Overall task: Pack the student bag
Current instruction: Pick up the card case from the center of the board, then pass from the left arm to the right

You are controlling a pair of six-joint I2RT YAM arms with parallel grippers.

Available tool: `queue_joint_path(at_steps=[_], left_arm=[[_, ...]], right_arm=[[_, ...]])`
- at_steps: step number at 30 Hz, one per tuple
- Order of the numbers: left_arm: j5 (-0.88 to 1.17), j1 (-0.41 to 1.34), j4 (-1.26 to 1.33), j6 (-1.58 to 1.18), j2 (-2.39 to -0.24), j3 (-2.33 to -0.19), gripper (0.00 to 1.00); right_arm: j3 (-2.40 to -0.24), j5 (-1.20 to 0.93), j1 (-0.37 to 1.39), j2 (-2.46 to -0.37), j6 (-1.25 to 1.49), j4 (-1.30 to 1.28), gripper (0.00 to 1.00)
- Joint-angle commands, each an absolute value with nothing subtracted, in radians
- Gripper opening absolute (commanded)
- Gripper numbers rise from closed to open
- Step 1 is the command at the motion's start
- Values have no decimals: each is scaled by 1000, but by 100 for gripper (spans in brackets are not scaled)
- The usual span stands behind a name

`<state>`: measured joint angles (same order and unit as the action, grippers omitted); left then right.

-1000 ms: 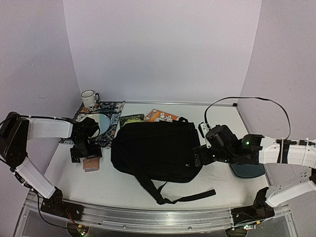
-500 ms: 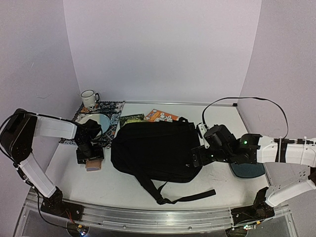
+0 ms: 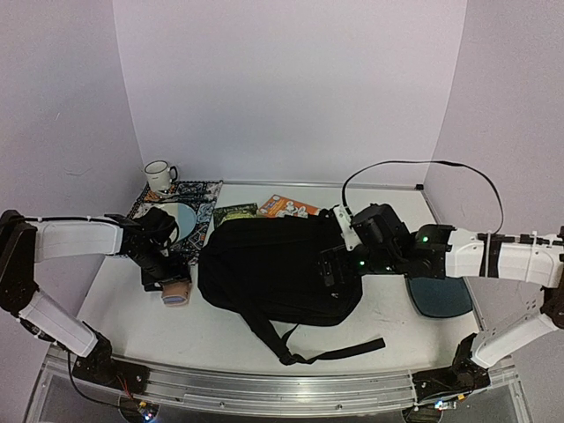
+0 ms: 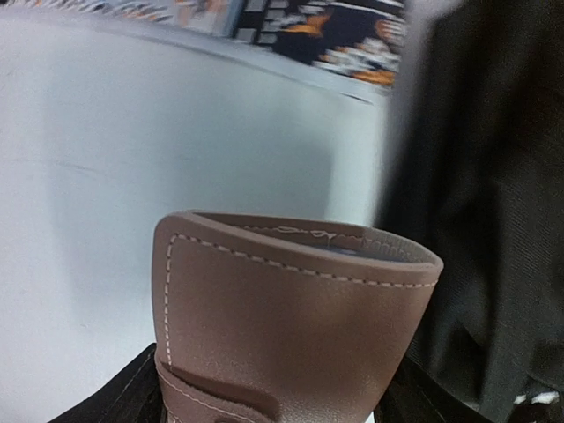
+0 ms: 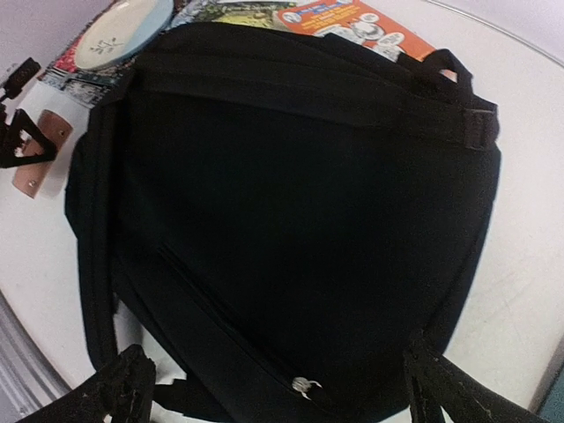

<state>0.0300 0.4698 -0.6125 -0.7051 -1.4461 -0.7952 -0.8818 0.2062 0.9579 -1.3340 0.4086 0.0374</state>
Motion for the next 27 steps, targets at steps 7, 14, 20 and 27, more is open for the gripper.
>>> queue_joint_path(at_steps=[7, 14, 20, 27], left_arm=[[-47, 726, -585, -661, -1400, -962, 78], [-157, 932, -485, -574, -1454, -1013, 77], [-206, 1044, -406, -477, -1500, -1031, 77], [-181, 1068, -291, -376, -1420, -972, 77]], right_arm=[[-1050, -89, 955, -1479, 536, 185, 98], [-1151, -209, 953, -1582, 584, 198, 98], [-1218, -294, 950, -1660, 614, 196, 98], [-1240, -377, 933, -1721, 638, 193, 95]])
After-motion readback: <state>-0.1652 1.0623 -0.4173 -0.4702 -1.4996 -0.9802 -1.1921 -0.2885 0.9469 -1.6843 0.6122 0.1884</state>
